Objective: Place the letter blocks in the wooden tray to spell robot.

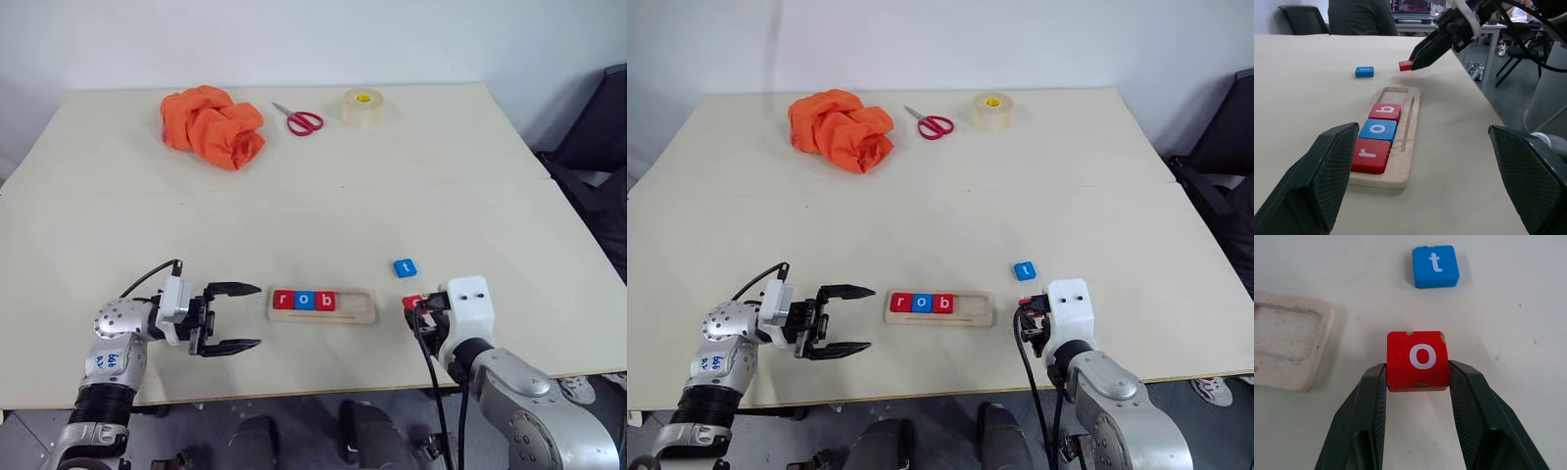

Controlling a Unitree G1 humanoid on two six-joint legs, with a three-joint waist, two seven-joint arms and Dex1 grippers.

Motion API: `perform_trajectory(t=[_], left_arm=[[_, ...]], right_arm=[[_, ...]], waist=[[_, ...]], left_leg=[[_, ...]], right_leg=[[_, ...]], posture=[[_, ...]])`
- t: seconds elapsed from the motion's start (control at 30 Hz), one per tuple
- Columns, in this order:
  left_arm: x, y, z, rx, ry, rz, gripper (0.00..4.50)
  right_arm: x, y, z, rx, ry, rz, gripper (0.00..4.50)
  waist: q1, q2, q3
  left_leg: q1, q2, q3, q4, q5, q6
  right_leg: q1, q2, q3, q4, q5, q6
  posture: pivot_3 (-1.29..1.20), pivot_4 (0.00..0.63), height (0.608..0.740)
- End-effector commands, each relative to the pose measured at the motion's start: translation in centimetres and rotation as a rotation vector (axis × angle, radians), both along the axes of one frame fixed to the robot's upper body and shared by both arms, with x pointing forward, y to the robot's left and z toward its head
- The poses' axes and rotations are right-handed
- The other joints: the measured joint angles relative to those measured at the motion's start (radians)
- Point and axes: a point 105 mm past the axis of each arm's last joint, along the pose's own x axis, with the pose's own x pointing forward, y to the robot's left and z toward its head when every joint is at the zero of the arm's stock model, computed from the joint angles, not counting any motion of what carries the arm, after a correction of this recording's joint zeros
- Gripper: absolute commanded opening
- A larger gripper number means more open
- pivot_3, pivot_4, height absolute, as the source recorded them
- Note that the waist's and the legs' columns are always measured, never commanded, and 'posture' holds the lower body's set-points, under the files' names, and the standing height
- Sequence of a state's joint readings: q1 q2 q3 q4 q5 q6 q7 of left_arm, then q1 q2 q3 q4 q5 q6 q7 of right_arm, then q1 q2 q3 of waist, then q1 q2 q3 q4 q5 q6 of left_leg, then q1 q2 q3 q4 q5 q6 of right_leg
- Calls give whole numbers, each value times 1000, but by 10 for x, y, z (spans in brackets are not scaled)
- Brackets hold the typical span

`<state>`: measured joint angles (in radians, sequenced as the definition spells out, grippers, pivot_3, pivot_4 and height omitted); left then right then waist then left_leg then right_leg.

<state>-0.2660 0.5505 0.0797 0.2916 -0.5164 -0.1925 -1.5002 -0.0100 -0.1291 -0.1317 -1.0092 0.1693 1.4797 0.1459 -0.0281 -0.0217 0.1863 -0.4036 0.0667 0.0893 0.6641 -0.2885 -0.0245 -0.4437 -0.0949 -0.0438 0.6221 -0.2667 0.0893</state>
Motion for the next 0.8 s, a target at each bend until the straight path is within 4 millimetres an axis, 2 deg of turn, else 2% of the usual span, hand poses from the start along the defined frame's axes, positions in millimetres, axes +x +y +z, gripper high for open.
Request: perform_trajectory(t=[0.03, 0.17, 0.4, 0.47, 0.67, 0.8], left_arm=[[-3, -1, 2, -7, -10, -40, 4500], [-4, -3, 2, -11, -12, -38, 4500], [-6, -4, 0, -17, -12, -34, 4500], [-6, -5, 0, -22, -12, -35, 4500], [-4, -7, -2, -28, -13, -35, 4500], [-4, -9, -3, -38, -18, -33, 4500]], right_arm=[[3, -7, 1, -4, -24, -30, 1447], [8, -8, 0, -1, -39, -27, 1447], [8, -11, 9, -5, -94, -9, 3826], [7, -9, 17, -28, -118, 69, 4436], [4, -8, 34, -135, -117, 396, 4472], [10, -18, 41, -241, -88, 585, 4472]], waist=[[0, 0, 0], [0, 0, 0], [0, 0, 0], [0, 0, 0], [0, 0, 0], [1, -1, 0]], left_leg=[[0, 0, 0, 0, 0, 0], [0, 0, 0, 0, 0, 0], [0, 0, 0, 0, 0, 0], [0, 0, 0, 0, 0, 0], [0, 0, 0, 0, 0, 0], [0, 0, -1, 0, 0, 1]], right_leg=[[0, 0, 0, 0, 0, 0], [0, 0, 0, 0, 0, 0], [0, 0, 0, 0, 0, 0], [0, 0, 0, 0, 0, 0], [0, 0, 0, -1, 0, 0], [1, 0, -1, -2, 0, 1]], posture=[[0, 150, 740], [0, 150, 740], [0, 150, 740], [0, 150, 740], [0, 150, 740], [0, 150, 740]])
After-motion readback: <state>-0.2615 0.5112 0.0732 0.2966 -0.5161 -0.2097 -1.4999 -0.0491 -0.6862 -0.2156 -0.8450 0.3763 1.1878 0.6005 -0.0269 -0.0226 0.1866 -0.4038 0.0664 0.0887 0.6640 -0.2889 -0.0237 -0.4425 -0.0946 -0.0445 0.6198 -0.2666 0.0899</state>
